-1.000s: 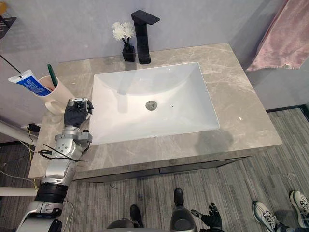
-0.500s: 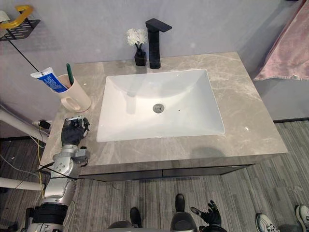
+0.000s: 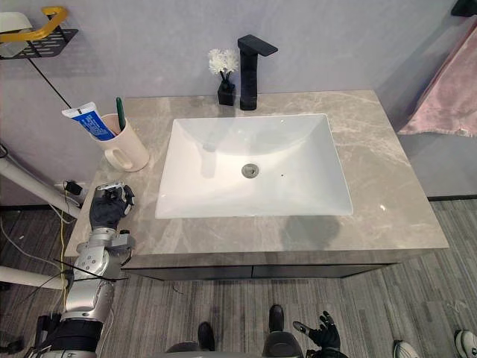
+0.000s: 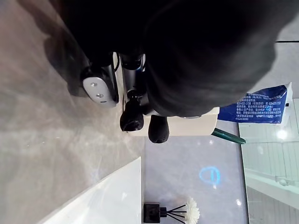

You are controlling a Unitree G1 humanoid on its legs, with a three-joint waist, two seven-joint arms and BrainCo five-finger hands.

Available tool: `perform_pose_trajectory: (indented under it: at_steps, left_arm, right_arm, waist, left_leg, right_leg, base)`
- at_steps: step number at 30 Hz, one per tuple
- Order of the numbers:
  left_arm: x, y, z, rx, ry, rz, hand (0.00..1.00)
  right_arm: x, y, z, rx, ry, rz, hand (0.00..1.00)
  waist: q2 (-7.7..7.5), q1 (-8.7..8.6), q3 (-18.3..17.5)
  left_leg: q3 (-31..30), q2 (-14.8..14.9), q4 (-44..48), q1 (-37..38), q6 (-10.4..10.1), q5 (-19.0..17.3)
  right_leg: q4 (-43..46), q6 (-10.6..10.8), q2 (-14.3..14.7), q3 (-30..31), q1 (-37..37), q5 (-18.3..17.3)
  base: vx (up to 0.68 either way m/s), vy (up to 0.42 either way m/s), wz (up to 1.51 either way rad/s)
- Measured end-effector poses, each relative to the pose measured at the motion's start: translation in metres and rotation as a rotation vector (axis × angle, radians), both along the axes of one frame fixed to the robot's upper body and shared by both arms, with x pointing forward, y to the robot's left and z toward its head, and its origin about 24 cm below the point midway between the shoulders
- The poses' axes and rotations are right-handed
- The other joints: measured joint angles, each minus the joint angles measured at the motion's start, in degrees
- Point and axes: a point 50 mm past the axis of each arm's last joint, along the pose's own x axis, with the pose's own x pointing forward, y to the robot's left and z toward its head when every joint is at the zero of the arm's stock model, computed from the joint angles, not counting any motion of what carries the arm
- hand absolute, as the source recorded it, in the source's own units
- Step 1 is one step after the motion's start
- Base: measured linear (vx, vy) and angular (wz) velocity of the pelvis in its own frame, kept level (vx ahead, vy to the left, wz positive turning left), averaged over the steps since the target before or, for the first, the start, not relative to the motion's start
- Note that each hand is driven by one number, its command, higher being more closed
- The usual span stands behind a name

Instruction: Organize washtable

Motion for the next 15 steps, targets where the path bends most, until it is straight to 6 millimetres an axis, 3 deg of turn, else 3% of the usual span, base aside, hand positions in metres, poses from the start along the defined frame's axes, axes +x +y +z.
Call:
perform_pose_trajectory:
  at_steps: [15]
  left_arm:
    - [0.019,0.008,0.017,0.061,-0.032,-0.002,1.00]
  right_arm:
    - [-0.001,0.001,-0.001,0.003,0.008,0.003,0.00]
  waist:
    - [0.00,-0.26,-0.04]
  left_leg:
    - [0.43,-0.21,-0.24,-0.31,0.01,0.04]
  right_leg:
    - [-0.05,0.00,0.04,0.43,-0.75,0.01]
  base:
    - [0.00,-0.001,-0.01]
